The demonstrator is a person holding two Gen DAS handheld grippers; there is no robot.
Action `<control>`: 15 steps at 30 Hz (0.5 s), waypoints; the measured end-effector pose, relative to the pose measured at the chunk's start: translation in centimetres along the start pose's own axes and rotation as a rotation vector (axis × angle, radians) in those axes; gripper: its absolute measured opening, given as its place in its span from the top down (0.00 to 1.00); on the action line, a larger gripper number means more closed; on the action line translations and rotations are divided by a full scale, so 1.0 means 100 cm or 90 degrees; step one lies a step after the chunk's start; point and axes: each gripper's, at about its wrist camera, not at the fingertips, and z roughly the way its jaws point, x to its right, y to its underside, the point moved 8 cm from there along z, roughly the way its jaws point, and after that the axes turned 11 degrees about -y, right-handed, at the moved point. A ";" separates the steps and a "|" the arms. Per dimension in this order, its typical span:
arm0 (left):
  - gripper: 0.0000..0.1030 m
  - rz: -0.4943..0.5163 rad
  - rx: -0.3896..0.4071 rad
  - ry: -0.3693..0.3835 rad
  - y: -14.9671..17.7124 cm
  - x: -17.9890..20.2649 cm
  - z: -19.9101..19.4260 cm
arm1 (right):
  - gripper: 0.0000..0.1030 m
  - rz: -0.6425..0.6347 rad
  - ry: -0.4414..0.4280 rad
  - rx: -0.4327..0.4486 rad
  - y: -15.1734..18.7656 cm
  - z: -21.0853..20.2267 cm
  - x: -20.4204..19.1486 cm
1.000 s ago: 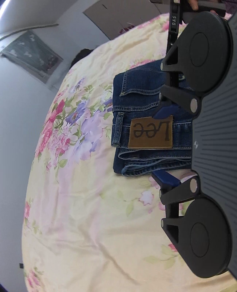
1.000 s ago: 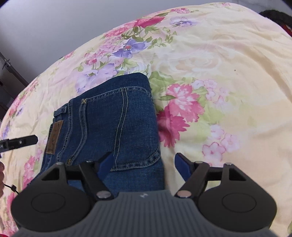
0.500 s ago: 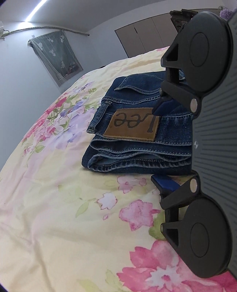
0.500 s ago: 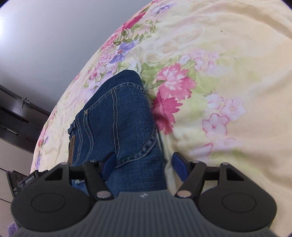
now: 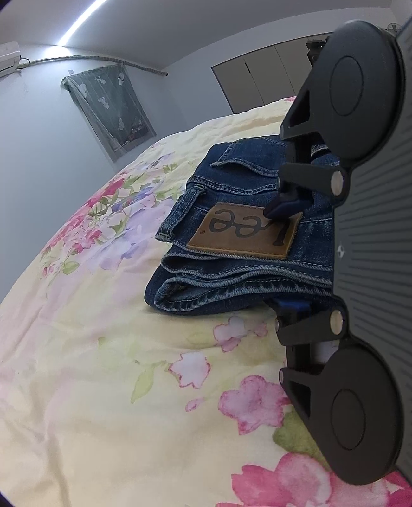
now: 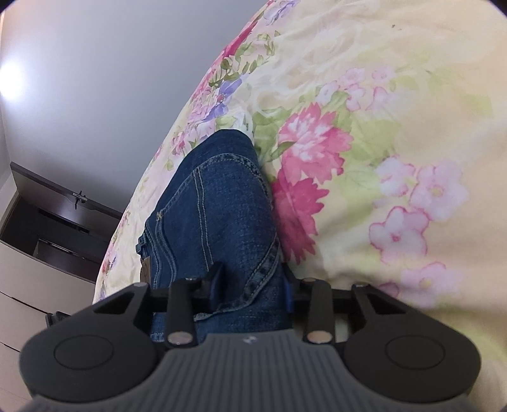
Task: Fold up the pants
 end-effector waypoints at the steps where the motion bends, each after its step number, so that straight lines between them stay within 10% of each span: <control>1: 0.56 0.003 0.001 -0.006 0.000 0.002 -0.002 | 0.71 -0.009 0.008 -0.002 -0.001 -0.001 -0.004; 15: 0.71 0.041 -0.005 -0.019 0.005 0.018 -0.065 | 0.85 -0.158 0.056 -0.044 0.013 -0.030 -0.116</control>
